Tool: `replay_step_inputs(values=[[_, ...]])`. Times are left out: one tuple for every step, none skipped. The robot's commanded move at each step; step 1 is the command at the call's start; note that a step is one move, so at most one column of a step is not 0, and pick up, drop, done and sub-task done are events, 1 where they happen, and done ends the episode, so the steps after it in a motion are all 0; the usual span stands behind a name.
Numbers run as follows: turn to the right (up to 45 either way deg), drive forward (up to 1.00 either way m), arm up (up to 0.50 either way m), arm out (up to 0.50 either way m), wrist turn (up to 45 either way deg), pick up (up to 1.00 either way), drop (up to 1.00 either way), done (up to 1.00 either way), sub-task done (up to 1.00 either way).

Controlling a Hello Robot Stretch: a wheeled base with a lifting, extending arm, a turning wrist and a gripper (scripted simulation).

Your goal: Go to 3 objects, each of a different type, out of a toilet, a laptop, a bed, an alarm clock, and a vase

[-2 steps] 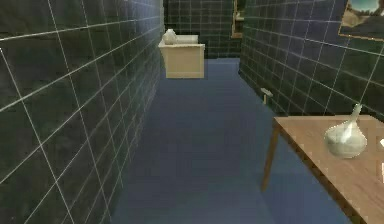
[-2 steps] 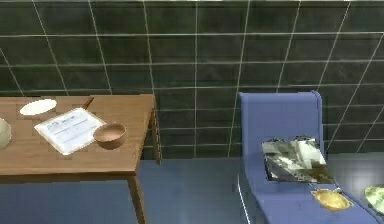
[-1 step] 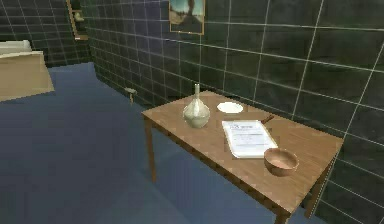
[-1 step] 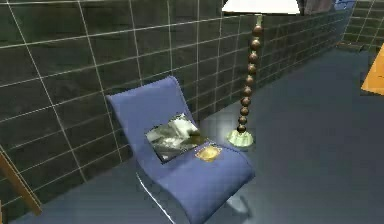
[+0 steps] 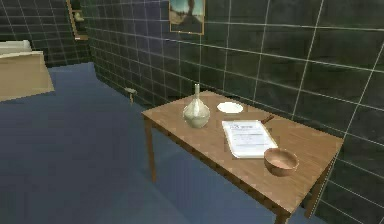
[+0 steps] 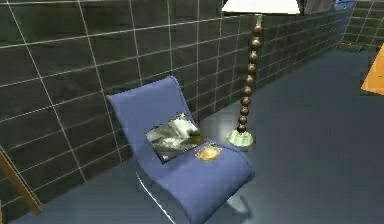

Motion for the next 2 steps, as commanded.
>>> replay_step_inputs(values=[[-36.0, 0.00, 0.00, 0.00, 0.0, 0.00, 0.00, 0.00, 0.00], [0.0, 1.00, 0.00, 0.00, 0.0, 0.00, 0.00, 0.00, 0.00]])
